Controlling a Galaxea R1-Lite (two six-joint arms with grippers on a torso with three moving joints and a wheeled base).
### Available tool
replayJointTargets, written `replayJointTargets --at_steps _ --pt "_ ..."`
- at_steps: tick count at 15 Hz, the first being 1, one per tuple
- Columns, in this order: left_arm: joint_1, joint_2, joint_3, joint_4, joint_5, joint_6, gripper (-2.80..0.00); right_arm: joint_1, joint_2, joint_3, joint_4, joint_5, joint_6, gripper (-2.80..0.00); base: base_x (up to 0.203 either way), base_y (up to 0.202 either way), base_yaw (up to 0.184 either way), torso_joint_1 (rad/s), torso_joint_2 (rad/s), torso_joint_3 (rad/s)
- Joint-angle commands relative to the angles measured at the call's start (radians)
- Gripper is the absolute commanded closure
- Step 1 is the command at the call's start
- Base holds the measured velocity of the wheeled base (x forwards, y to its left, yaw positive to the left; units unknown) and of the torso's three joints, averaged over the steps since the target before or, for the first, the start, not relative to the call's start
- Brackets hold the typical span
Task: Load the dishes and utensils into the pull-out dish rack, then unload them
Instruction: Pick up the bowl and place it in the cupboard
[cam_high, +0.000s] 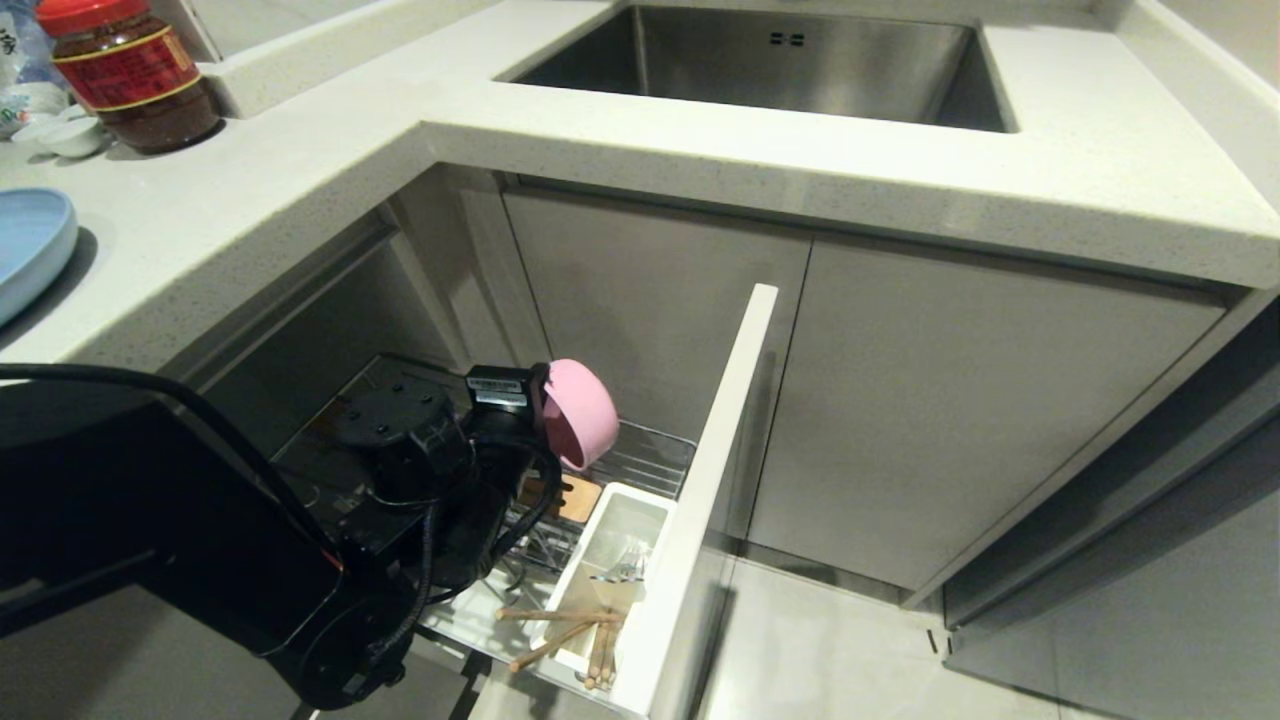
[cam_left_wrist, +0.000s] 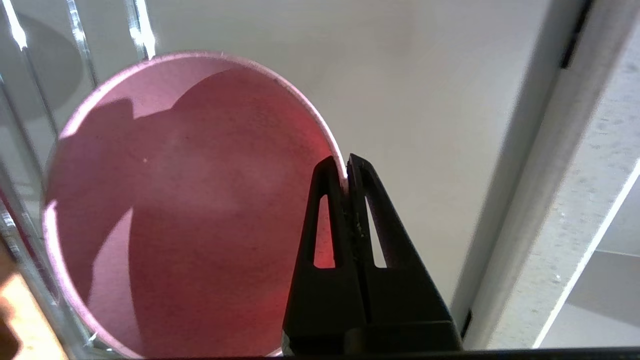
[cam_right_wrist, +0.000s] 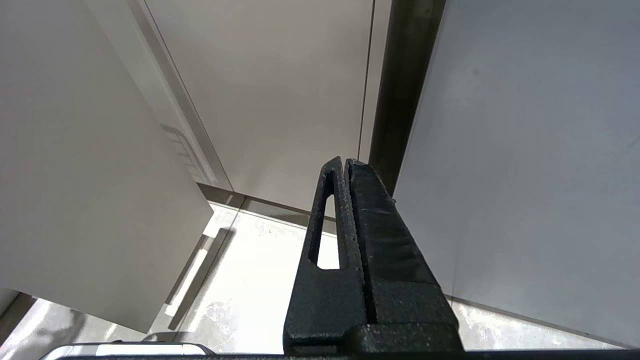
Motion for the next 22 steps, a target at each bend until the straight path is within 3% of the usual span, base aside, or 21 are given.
replayJointTargets --at_steps 1,10,11,15,22 --pt "0.000 0.019 0.000 -0.007 0.003 -0.011 0.00 0.000 -0.001 0.026 0.000 0.000 0.000 0.00 0.000 0.000 0.000 0.000 0.00 0.000" --pt "0.003 0.029 0.001 -0.002 0.018 -0.011 0.00 0.000 -0.001 0.026 -0.001 0.000 0.000 0.00 0.000 0.000 0.000 0.000 0.00 0.000" --pt "0.003 0.028 0.001 -0.002 0.019 -0.009 -2.80 0.000 -0.001 0.026 0.000 0.000 0.000 0.00 0.000 0.000 0.000 0.000 0.00 0.000" --pt "0.001 -0.012 0.004 0.015 0.021 -0.001 -2.80 0.000 -0.001 0.027 -0.001 0.000 0.000 0.00 0.000 0.000 0.000 0.000 0.00 0.000" --pt "-0.002 -0.244 -0.002 0.452 0.060 -0.004 -2.80 0.000 -0.001 0.026 -0.001 0.000 0.000 0.00 0.000 0.000 0.000 0.000 0.00 0.000"
